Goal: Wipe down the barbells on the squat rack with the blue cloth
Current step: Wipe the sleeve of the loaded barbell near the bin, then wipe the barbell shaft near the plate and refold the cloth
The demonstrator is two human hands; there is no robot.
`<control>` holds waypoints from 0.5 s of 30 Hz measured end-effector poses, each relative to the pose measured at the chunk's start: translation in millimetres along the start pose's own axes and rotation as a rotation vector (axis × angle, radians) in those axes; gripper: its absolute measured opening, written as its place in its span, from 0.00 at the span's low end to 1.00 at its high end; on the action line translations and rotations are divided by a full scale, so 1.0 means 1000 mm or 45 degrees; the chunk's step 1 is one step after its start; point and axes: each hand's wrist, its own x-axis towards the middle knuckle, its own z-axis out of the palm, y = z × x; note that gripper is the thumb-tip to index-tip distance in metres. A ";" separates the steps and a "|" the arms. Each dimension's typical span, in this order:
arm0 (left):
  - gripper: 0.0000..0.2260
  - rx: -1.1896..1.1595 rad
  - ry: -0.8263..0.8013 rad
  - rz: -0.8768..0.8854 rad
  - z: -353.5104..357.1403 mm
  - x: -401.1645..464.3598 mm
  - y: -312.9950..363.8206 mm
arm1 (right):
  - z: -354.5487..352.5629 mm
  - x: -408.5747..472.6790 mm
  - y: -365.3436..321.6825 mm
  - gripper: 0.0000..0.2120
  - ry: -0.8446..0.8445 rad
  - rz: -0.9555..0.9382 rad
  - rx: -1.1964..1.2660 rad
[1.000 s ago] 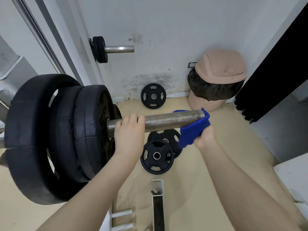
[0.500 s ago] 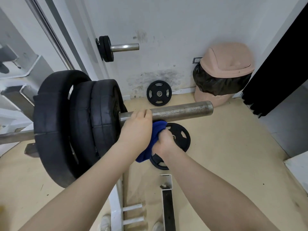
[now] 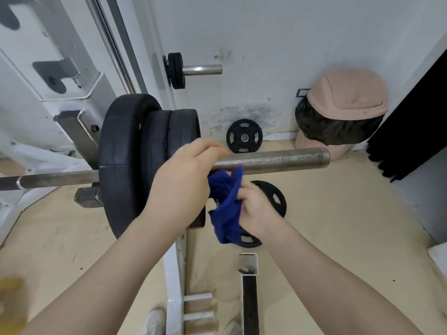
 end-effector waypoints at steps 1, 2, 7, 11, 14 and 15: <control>0.20 -0.007 0.022 0.017 -0.004 0.000 -0.003 | 0.006 -0.004 -0.008 0.16 -0.014 -0.135 -0.113; 0.20 -0.016 0.052 0.016 -0.009 -0.001 -0.005 | 0.016 -0.009 -0.019 0.18 -0.071 -0.263 -0.187; 0.19 -0.132 0.189 -0.100 -0.035 -0.011 -0.019 | 0.073 -0.034 -0.050 0.20 -0.267 -0.528 -0.404; 0.23 -0.296 0.251 -0.130 -0.063 -0.029 -0.045 | 0.116 -0.038 -0.025 0.19 -0.362 -0.585 -0.644; 0.24 -0.472 0.298 -0.140 -0.089 -0.053 -0.079 | 0.163 -0.035 0.004 0.16 -0.356 -0.606 -0.755; 0.23 -0.527 0.320 -0.138 -0.098 -0.063 -0.093 | 0.181 -0.035 0.016 0.15 -0.381 -0.610 -0.792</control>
